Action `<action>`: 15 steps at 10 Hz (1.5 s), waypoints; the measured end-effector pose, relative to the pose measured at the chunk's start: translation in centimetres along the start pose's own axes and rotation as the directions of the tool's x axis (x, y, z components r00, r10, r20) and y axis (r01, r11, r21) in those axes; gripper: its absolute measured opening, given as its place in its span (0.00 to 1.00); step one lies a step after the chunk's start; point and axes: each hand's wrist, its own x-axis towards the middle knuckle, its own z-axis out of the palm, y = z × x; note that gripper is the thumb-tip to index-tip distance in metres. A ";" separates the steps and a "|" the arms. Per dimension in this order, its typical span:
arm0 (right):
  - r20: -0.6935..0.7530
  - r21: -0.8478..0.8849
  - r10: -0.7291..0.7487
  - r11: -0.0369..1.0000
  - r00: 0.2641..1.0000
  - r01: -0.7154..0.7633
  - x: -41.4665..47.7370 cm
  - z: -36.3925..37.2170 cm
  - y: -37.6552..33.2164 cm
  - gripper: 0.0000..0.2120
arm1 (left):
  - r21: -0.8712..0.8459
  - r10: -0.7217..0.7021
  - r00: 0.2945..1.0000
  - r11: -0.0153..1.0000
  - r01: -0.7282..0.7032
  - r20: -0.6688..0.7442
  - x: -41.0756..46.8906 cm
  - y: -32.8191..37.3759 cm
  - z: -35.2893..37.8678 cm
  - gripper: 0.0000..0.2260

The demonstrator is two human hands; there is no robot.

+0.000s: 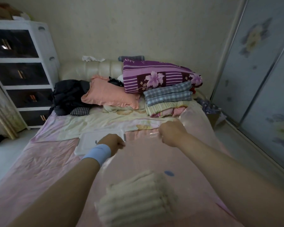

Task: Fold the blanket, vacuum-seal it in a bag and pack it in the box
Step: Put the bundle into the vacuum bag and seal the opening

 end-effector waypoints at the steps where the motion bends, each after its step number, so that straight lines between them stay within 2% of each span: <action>1: -0.149 -0.054 0.035 0.998 0.988 -0.044 2.3 -0.1 -0.7 0.09 | 0.095 -0.023 0.990 0.995 0.036 -0.137 1.6 -0.6 -1.7 0.14; 2: -0.246 -0.032 0.040 0.998 0.968 -0.049 3.6 -0.5 -1.4 0.10 | 0.111 -0.038 0.978 0.992 0.061 -0.204 1.6 -1.2 -4.2 0.10; 3: -0.281 0.025 0.016 1.000 0.960 -0.009 3.5 -0.2 -1.3 0.08 | 0.056 -0.016 0.993 0.998 0.023 -0.116 0.2 -1.2 -5.5 0.07; 4: -0.124 0.124 -0.034 0.991 0.992 0.050 2.1 1.1 -1.4 0.13 | -0.047 -0.018 0.997 0.999 0.022 0.073 -1.4 -0.8 -4.2 0.07; 5: 0.100 0.144 -0.063 0.988 0.993 0.048 0.5 4.0 -2.0 0.14 | -0.076 -0.051 0.954 0.994 0.076 0.295 -2.2 -0.8 -0.1 0.03; 6: 0.384 0.143 -0.125 0.987 0.915 0.075 -1.9 7.4 -3.2 0.14 | -0.051 -0.109 0.844 0.986 0.158 0.525 -2.9 -1.0 5.9 0.09; 7: 0.621 0.129 -0.160 0.987 0.768 0.101 -4.2 11.8 -5.2 0.17 | -0.032 -0.169 0.603 0.951 0.308 0.779 -4.1 -0.9 11.2 0.18; 8: 0.921 0.244 -0.204 0.966 0.331 -0.083 -5.6 17.0 -6.7 0.26 | 0.025 -0.191 0.432 0.932 0.361 0.881 -4.4 -0.7 15.0 0.19; 9: 0.947 0.317 -0.281 0.900 0.159 -0.299 -6.4 19.1 -7.9 0.17 | -0.068 -0.165 0.611 0.938 0.340 0.774 -3.7 -1.1 17.4 0.15; 10: 0.761 0.464 -0.212 0.838 0.613 -0.286 -5.6 22.6 -8.5 0.17 | -0.039 -0.123 0.828 0.984 0.173 0.547 -2.3 -1.5 19.8 0.14; 11: 0.604 0.543 -0.105 0.780 0.790 -0.312 -4.6 26.5 -9.5 0.21 | 0.068 -0.096 0.917 0.995 0.075 0.386 -1.1 -2.9 23.1 0.17; 12: 0.552 0.580 -0.135 0.771 0.823 -0.262 -4.0 30.0 -11.4 0.24 | 0.145 -0.123 0.920 0.987 0.073 0.373 -0.3 -4.9 26.7 0.24; 13: 0.475 0.602 -0.147 0.773 0.868 -0.199 -3.6 33.3 -13.7 0.25 | 0.214 -0.200 0.893 0.969 0.121 0.403 -0.4 -8.3 30.7 0.26; 14: 0.500 0.619 -0.185 0.760 0.846 -0.200 -3.5 36.3 -15.3 0.24 | 0.193 -0.220 0.891 0.969 0.153 0.398 -1.8 -10.6 33.0 0.20; 15: 0.508 0.535 -0.145 0.826 0.849 -0.179 -3.4 38.1 -16.6 0.23 | 0.176 -0.331 0.905 0.940 0.292 0.267 -2.8 -12.2 34.7 0.20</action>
